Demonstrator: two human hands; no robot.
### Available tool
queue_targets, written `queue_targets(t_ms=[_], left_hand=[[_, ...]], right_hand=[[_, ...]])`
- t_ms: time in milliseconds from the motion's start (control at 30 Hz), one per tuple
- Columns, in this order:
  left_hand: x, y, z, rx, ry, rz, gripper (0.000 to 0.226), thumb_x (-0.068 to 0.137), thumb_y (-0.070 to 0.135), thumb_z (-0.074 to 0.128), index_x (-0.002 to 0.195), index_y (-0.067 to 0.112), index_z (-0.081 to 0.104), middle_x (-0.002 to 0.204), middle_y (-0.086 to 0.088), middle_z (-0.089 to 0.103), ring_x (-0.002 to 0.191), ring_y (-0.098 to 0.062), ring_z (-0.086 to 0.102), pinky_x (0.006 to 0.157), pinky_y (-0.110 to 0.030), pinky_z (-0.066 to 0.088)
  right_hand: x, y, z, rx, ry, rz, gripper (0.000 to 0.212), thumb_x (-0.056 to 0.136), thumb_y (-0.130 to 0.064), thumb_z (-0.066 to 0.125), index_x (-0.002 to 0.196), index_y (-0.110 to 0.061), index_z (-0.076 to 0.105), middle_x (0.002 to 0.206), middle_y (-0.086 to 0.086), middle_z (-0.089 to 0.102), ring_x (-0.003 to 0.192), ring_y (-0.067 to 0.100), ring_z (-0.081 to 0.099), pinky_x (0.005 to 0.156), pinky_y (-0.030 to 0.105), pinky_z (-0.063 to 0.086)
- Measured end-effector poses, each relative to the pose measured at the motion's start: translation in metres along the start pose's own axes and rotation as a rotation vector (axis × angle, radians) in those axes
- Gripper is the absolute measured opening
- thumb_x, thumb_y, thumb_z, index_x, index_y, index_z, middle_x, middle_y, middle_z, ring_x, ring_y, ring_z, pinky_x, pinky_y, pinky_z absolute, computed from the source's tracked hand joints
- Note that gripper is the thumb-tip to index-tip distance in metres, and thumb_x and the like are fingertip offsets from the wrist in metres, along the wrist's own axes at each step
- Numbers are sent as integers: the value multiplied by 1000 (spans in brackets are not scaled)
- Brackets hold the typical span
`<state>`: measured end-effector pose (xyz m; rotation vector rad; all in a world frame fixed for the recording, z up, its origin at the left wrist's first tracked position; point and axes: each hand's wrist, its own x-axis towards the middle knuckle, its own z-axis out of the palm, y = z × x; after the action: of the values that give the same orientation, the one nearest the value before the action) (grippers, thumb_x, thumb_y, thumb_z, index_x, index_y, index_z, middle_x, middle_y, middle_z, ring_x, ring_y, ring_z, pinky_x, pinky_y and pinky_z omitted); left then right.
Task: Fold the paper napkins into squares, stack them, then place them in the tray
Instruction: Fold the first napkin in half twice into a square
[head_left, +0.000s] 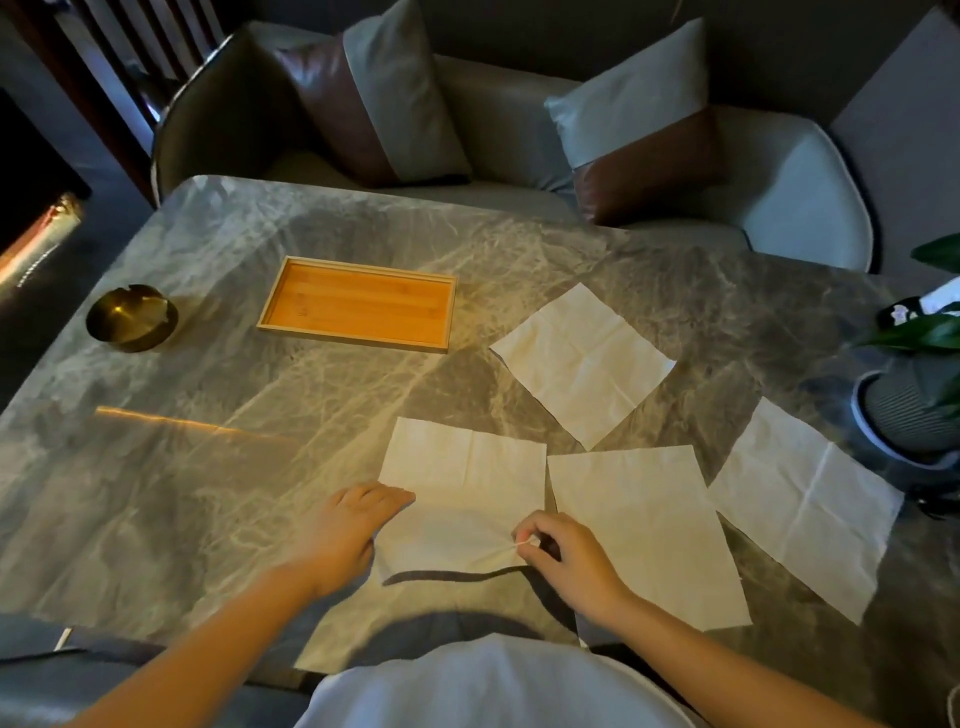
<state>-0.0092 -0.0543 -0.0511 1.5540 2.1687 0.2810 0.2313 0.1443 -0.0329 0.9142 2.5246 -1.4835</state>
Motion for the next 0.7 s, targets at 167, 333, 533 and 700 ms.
queue_targets(t_ms=[167, 333, 533, 700], left_hand=[[-1, 14, 2, -124, 96, 14, 37, 88, 27, 59, 125, 27, 57, 131, 5, 58, 122, -16, 52, 100, -37, 45], [-7, 18, 2, -265, 103, -153, 15, 92, 20, 55, 96, 30, 64, 93, 6, 69, 83, -15, 62, 72, -36, 52], [-13, 19, 7, -356, 116, -252, 25, 90, 13, 53, 98, 35, 61, 84, 20, 69, 71, 3, 60, 58, -12, 44], [-16, 20, 14, -388, 170, -355, 17, 90, 19, 56, 99, 33, 60, 79, 15, 64, 66, 0, 56, 53, -10, 37]], right_hand=[[-9, -1, 1, 128, -11, 44, 15, 91, -21, 62, 84, -34, 59, 89, -14, 64, 88, 9, 61, 79, 23, 53], [-14, 7, -2, -78, -161, 50, 59, 72, -40, 75, 119, -51, 42, 123, -32, 41, 111, -10, 43, 90, 14, 43], [-9, 12, 11, -150, -28, 95, 17, 88, -29, 63, 105, -31, 61, 104, -14, 60, 89, 7, 58, 84, 33, 54], [2, 7, 14, -27, 60, 222, 6, 92, -36, 57, 88, -32, 60, 80, -5, 67, 77, 14, 64, 73, 33, 55]])
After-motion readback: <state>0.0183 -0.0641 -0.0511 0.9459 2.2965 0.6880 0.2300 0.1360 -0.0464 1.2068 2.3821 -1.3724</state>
